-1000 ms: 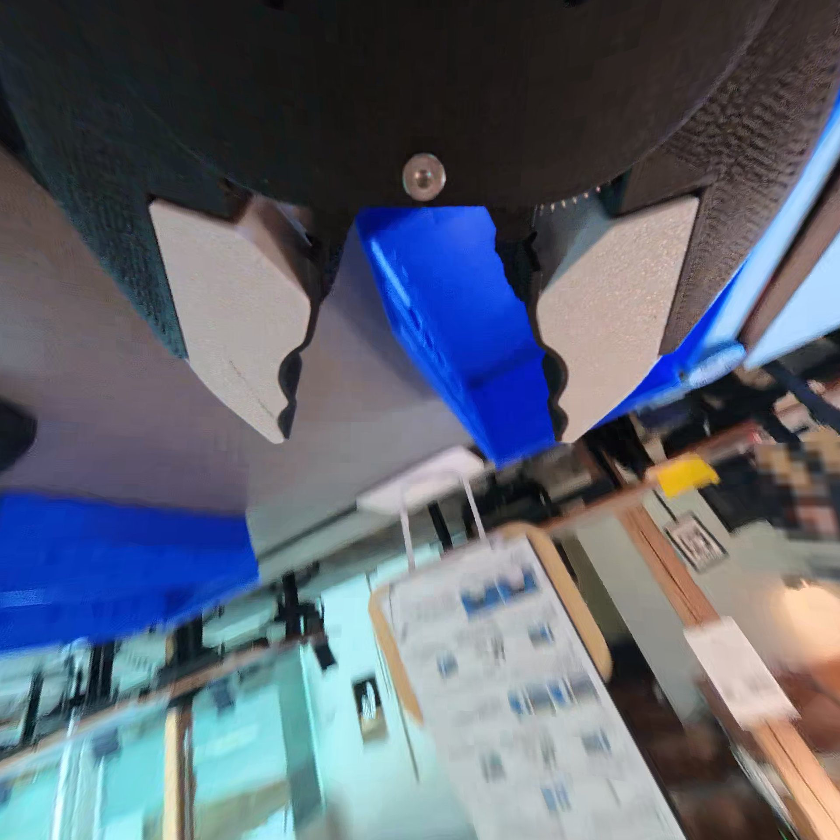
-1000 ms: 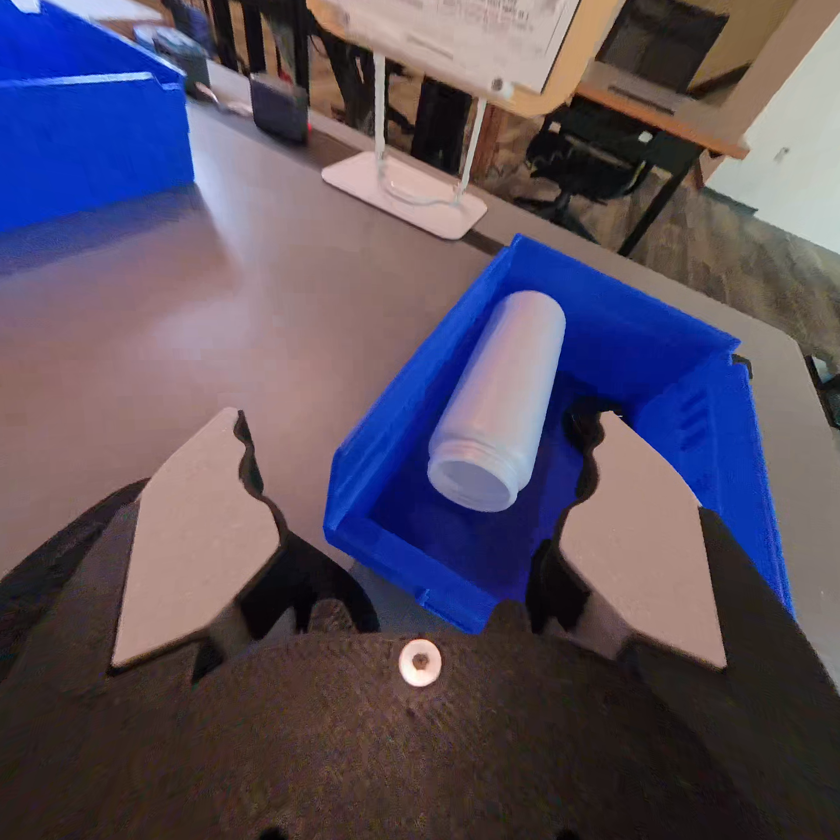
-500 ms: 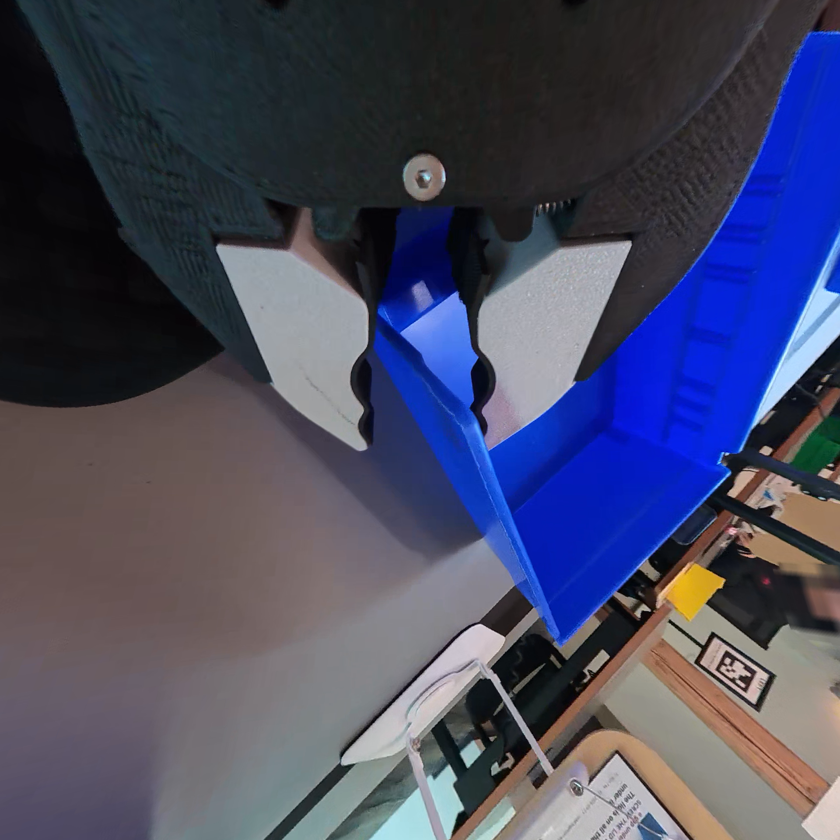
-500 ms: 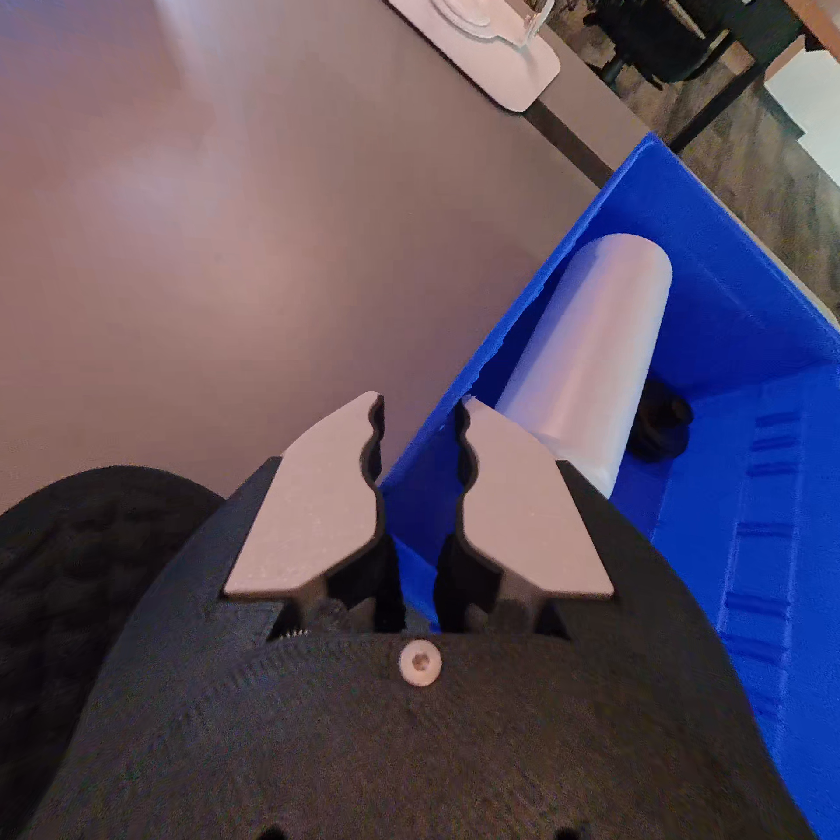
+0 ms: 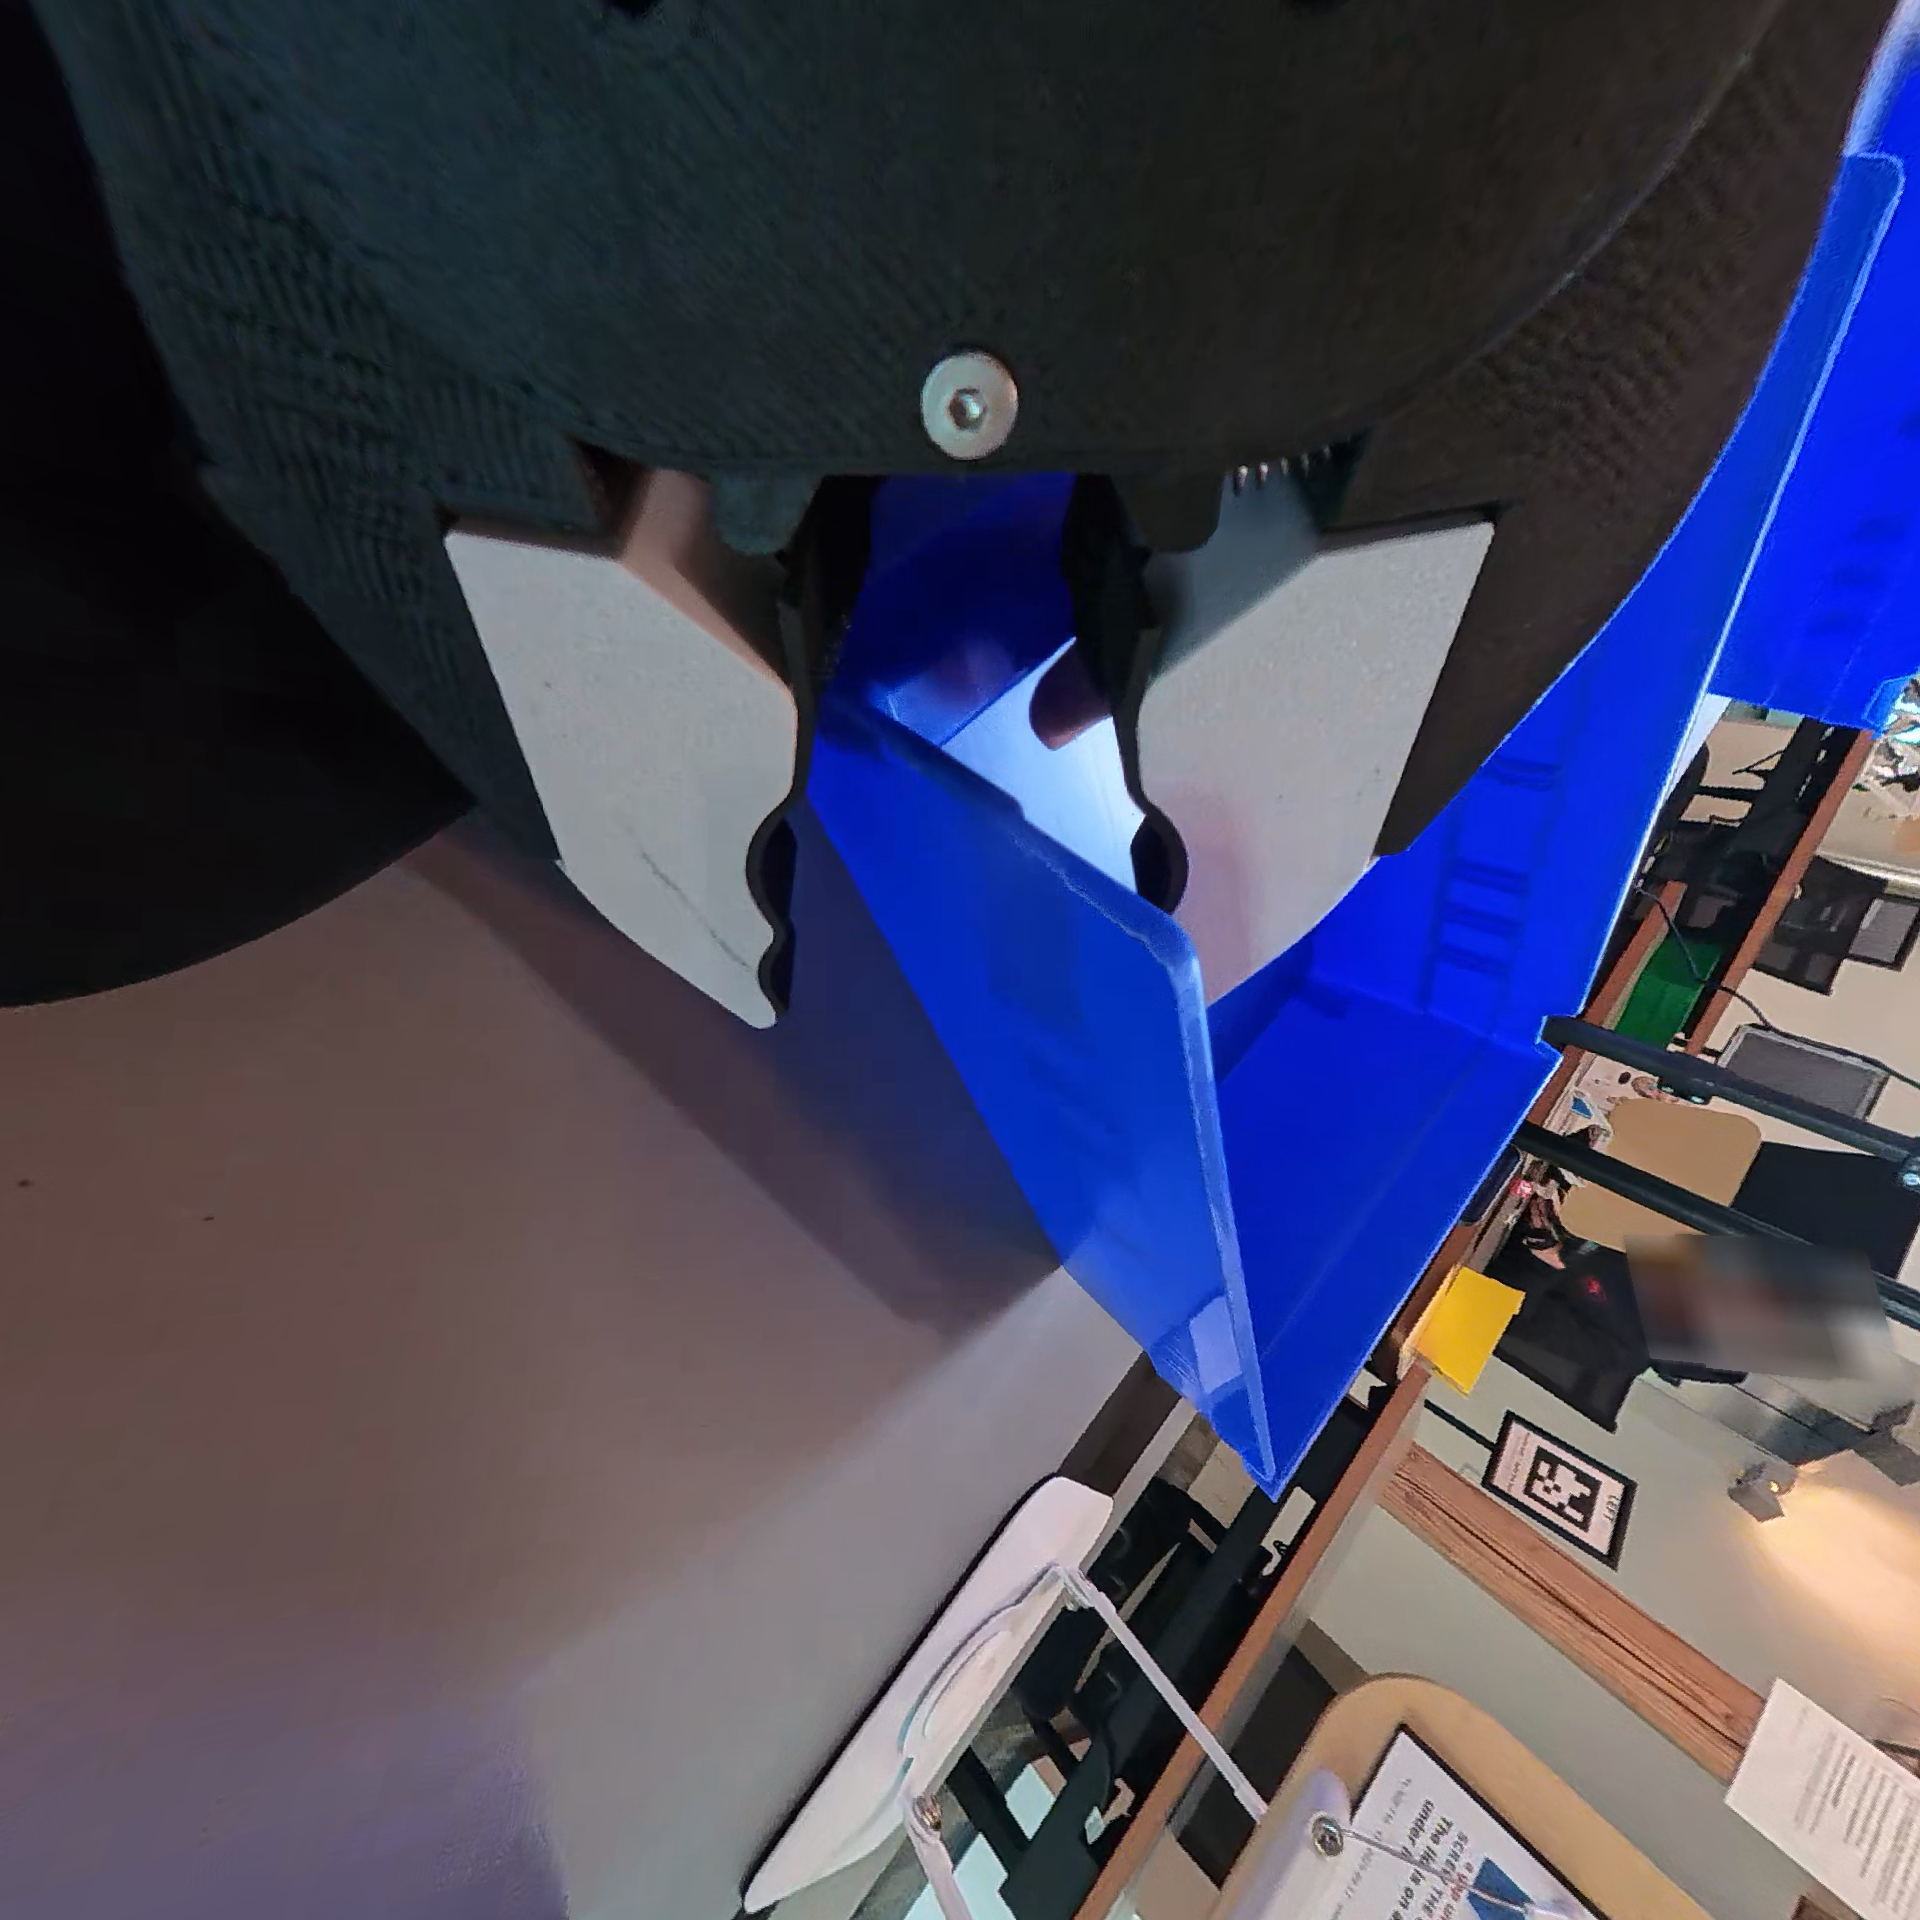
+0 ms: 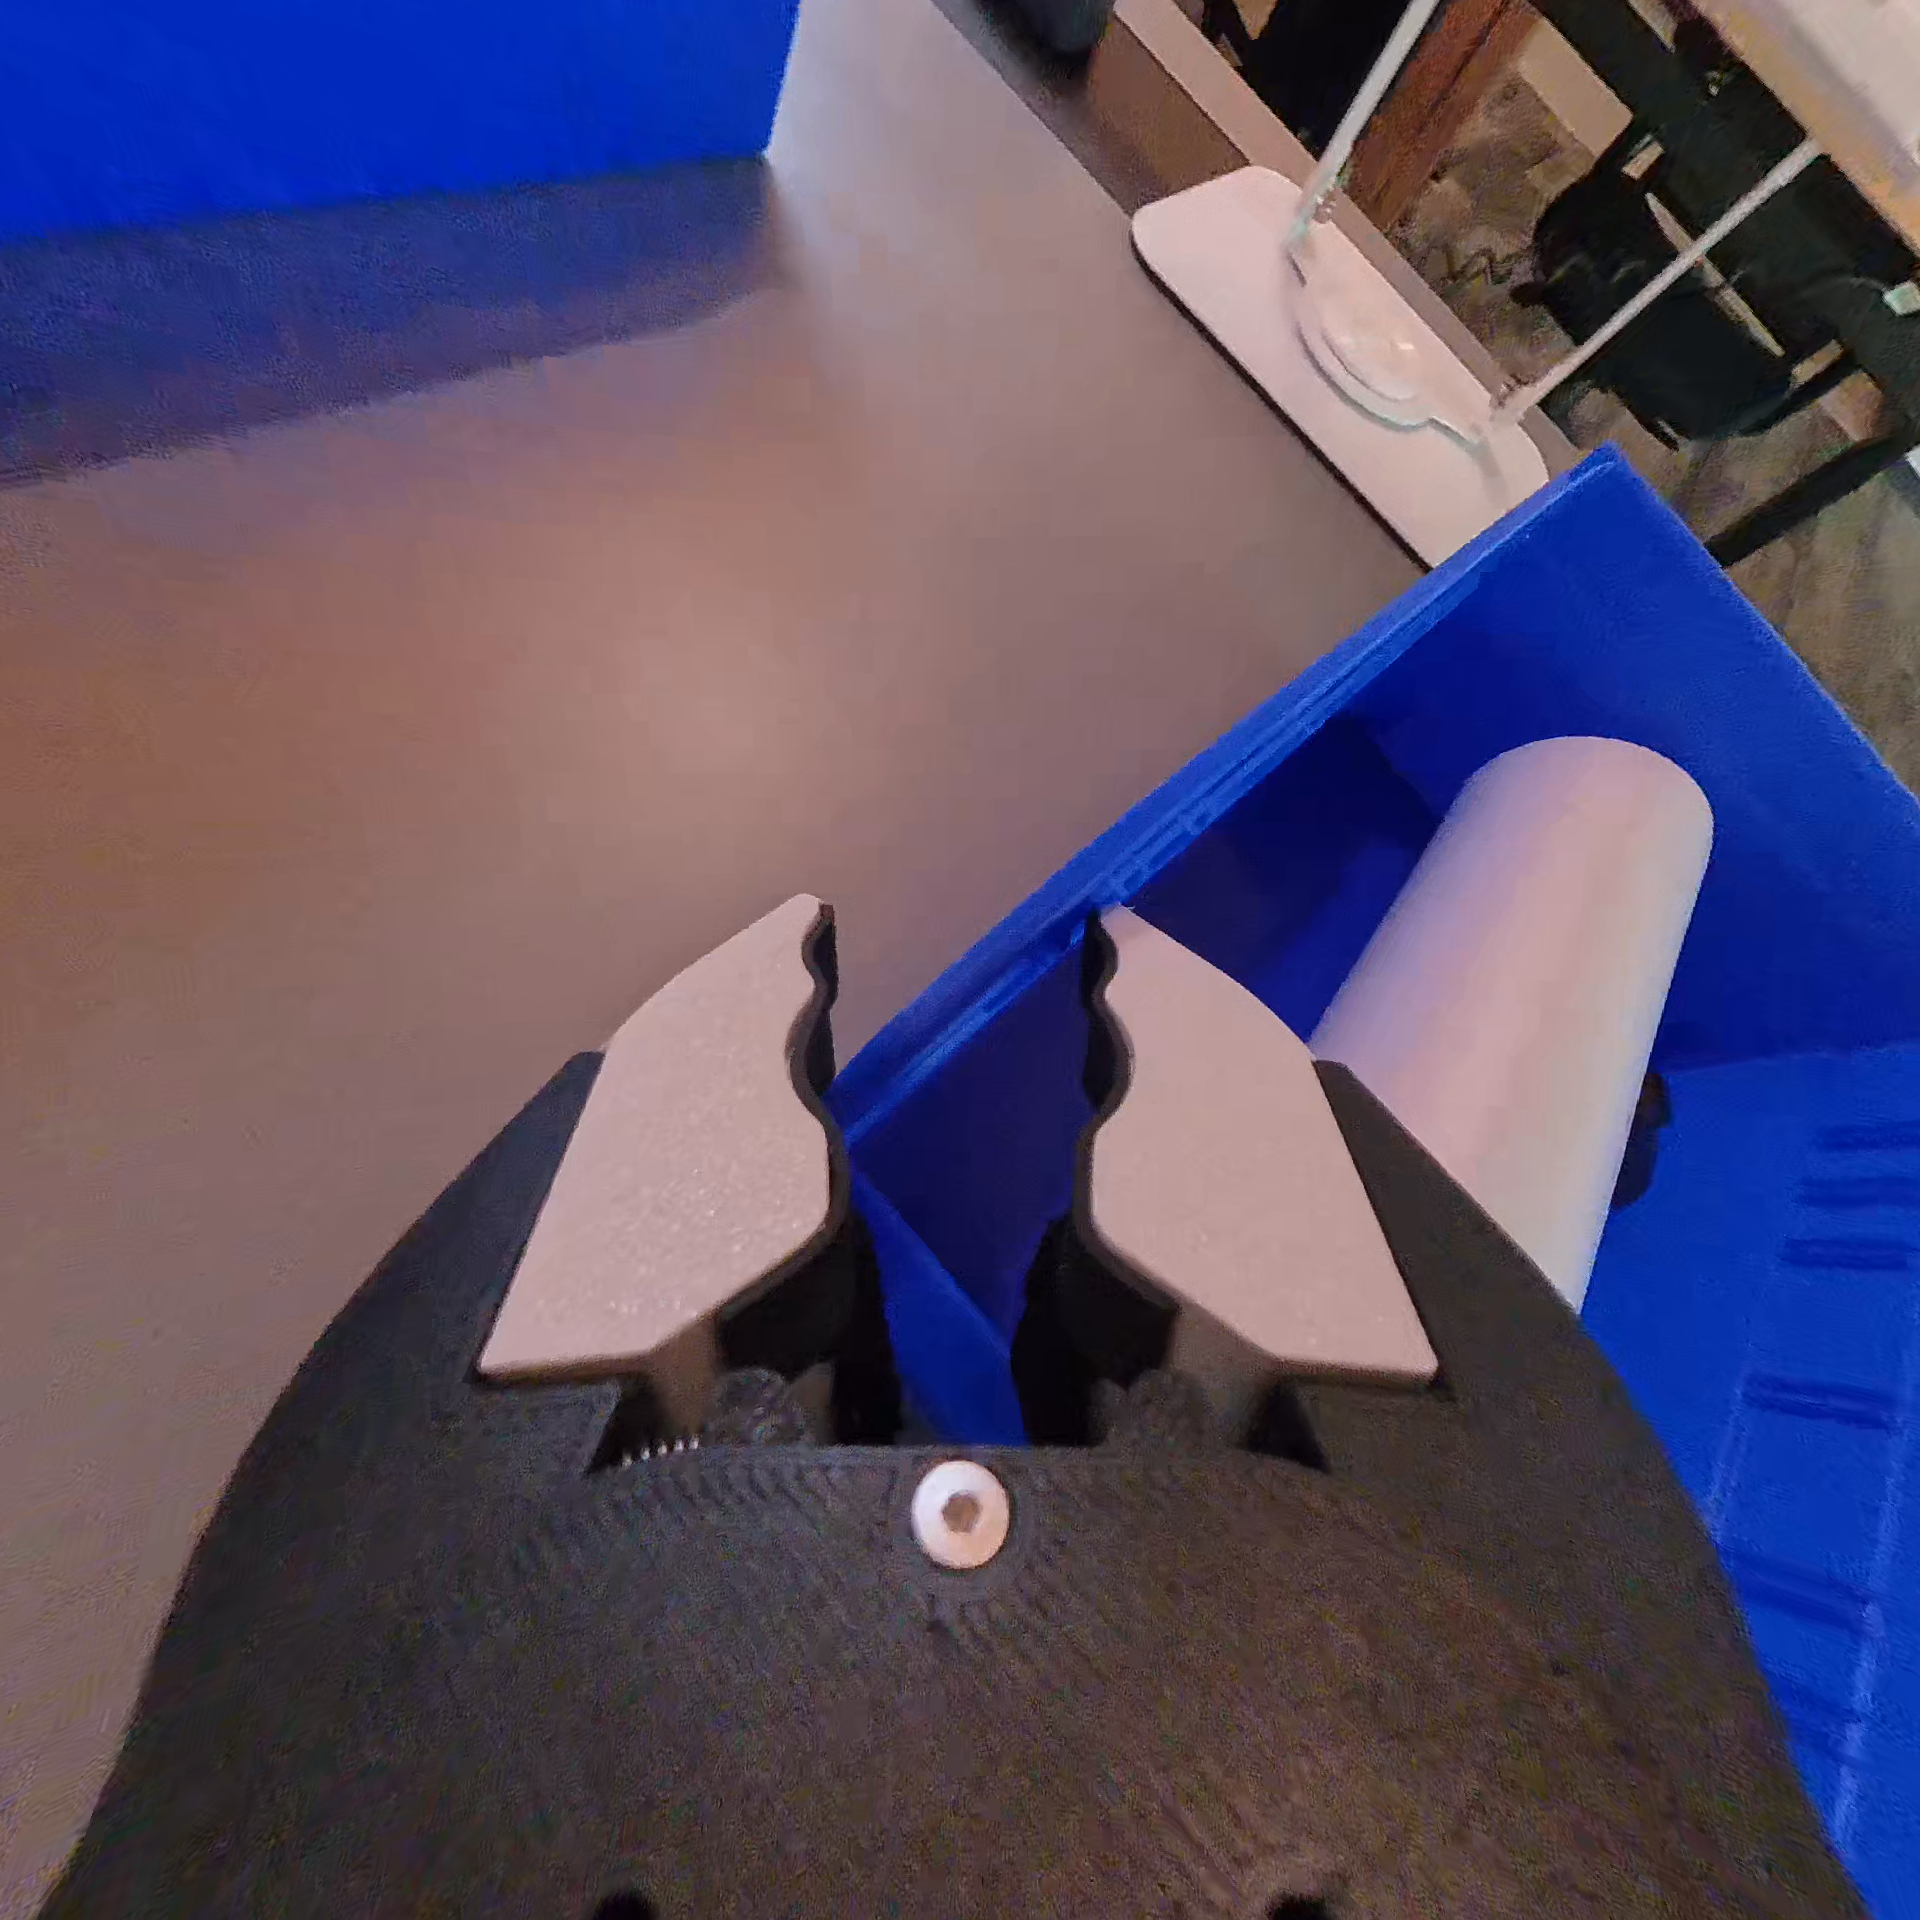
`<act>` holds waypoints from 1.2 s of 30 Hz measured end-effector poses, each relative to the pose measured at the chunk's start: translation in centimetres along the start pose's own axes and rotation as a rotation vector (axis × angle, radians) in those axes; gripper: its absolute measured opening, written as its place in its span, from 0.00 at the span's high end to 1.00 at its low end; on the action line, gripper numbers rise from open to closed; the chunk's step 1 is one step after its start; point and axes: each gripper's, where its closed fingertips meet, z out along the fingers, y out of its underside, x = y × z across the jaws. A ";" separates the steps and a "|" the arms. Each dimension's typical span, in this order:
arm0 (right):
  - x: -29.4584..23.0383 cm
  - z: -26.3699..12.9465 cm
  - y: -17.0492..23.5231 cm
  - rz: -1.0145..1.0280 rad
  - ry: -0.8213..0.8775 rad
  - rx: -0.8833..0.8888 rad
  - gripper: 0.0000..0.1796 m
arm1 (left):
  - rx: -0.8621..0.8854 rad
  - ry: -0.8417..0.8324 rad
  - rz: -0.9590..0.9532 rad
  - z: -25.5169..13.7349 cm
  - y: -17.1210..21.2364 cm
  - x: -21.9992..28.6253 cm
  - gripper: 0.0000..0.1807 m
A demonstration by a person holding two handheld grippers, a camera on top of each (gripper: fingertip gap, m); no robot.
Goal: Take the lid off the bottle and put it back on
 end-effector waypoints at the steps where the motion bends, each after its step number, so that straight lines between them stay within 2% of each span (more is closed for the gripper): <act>1: -0.7 0.4 -0.7 -0.011 -0.015 0.008 0.75 | 0.003 -0.003 -0.001 0.0 0.0 0.0 0.65; 3: -2.5 1.2 -2.0 -0.028 -0.056 0.032 0.73 | 0.011 -0.007 -0.005 -0.1 -0.1 -0.1 0.65; 6: -6.4 2.3 -4.6 -0.011 -0.179 0.101 0.62 | 0.029 -0.010 -0.011 -0.3 -0.3 -0.2 0.65; 10: -10.5 3.5 -7.2 -0.078 -0.271 0.162 0.60 | 0.069 -0.038 -0.025 -0.7 -0.7 -0.6 0.64; 12: -12.8 3.4 -8.0 -0.141 -0.363 0.184 0.55 | 0.120 -0.050 -0.039 -1.2 -1.4 -0.9 0.60; 14: -13.6 2.4 -8.7 -0.154 -0.408 0.224 0.56 | 0.242 -0.117 -0.107 -2.5 -3.1 -2.0 0.53; 18: -10.8 -2.4 -10.9 -0.136 -0.322 0.413 0.55 | 0.640 -0.306 -0.226 -8.6 -9.5 -4.5 0.50; 20: -6.5 -4.7 -10.6 -0.090 -0.150 0.457 0.54 | 0.724 -0.258 -0.248 -10.1 -12.2 -3.4 0.60; 23: 1.1 -7.3 -6.9 -0.021 0.157 0.358 0.55 | 0.518 0.062 -0.352 -6.5 -12.8 1.3 0.63; 24: 2.8 -7.7 -4.8 0.005 0.201 0.271 0.55 | 0.439 0.148 -0.376 -5.1 -12.4 2.7 0.63; 26: 3.9 -7.7 -0.4 0.071 0.160 0.079 0.55 | 0.325 0.238 -0.404 -2.9 -11.6 4.6 0.63; 28: 3.5 -7.3 2.1 0.120 0.053 -0.054 0.56 | 0.244 0.266 -0.407 -1.5 -10.9 5.6 0.70; 30: 2.0 -6.3 3.1 0.156 -0.070 -0.101 0.59 | 0.182 0.253 -0.372 -0.6 -10.0 6.0 0.87; 31: 0.9 -5.7 3.4 0.159 -0.138 -0.116 0.63 | 0.169 0.233 -0.358 -0.4 -9.7 5.8 0.91; 32: -0.1 -5.1 3.7 0.149 -0.184 -0.130 0.67 | 0.167 0.221 -0.350 -0.3 -9.5 5.7 0.92; 36: 0.0 -3.2 3.4 0.005 -0.092 -0.155 0.77 | 0.134 0.154 -0.309 -0.5 -8.2 4.4 0.92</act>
